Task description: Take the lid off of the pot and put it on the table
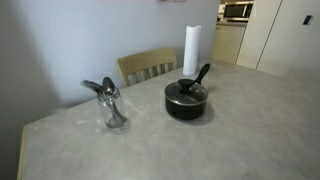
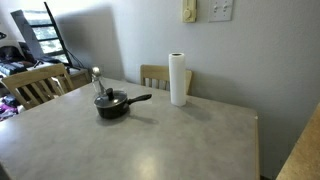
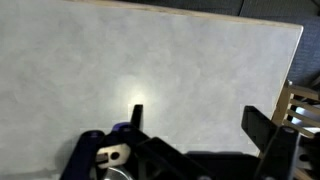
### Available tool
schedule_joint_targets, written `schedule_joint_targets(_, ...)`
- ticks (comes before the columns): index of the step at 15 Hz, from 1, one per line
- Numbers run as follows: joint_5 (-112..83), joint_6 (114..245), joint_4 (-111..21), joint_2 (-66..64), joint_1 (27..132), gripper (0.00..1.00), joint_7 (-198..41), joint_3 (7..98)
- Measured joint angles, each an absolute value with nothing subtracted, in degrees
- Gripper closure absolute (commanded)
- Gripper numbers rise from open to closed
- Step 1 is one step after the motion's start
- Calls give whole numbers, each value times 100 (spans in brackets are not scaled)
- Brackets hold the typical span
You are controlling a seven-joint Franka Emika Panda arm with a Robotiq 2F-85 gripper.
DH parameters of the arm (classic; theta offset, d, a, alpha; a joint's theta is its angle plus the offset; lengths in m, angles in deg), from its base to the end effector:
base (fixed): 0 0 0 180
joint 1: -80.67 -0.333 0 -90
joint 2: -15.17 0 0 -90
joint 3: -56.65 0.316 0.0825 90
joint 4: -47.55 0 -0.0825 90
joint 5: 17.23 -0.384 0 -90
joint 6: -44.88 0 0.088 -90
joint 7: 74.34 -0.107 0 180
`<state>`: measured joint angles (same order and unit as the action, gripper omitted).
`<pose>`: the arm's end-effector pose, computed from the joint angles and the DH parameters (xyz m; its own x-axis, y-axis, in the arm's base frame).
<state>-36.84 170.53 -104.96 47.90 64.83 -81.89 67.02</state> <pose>0.3305 0.1743 0.4243 0.9923 0.1093 0.0577 0.1190 -0.9712 -0.2064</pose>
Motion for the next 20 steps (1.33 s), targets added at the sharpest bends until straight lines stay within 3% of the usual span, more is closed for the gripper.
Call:
schedule_joint_targets(10, -2635, 17196, -10158, 4261, 7153, 0, -7806, 6282)
schedule_joint_targets(20, -2661, 17246, -9754, 3803, 7184, 0, -7327, 6002)
